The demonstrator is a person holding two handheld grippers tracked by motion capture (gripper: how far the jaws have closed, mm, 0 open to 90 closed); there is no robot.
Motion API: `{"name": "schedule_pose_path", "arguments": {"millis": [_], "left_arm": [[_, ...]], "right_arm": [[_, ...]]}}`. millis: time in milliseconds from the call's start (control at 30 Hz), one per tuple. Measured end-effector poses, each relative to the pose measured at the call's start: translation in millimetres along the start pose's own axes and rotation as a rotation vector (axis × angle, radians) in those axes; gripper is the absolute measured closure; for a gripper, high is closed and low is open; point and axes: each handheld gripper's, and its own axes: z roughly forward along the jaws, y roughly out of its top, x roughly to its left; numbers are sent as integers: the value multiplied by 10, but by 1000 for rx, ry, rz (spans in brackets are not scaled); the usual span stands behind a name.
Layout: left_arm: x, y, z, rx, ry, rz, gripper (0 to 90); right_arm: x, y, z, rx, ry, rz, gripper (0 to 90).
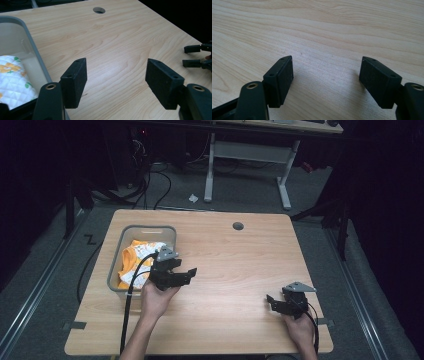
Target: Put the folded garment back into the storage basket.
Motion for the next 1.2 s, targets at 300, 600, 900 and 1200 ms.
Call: {"name": "schedule_pose_path", "arguments": {"millis": [300,600,900,1200], "left_arm": [[-51,15,46,-6,-23,10,351],[-132,18,112,-27,-48,29,359],[-174,17,164,-28,-65,29,360],[-239,15,241,-24,-86,36,360]], "right_arm": [[0,0,0,0,0,-1,276],[1,0,0,0,0,-1,276],[1,0,-1,0,1,-1,276],[1,0,0,0,1,-1,276]]}}
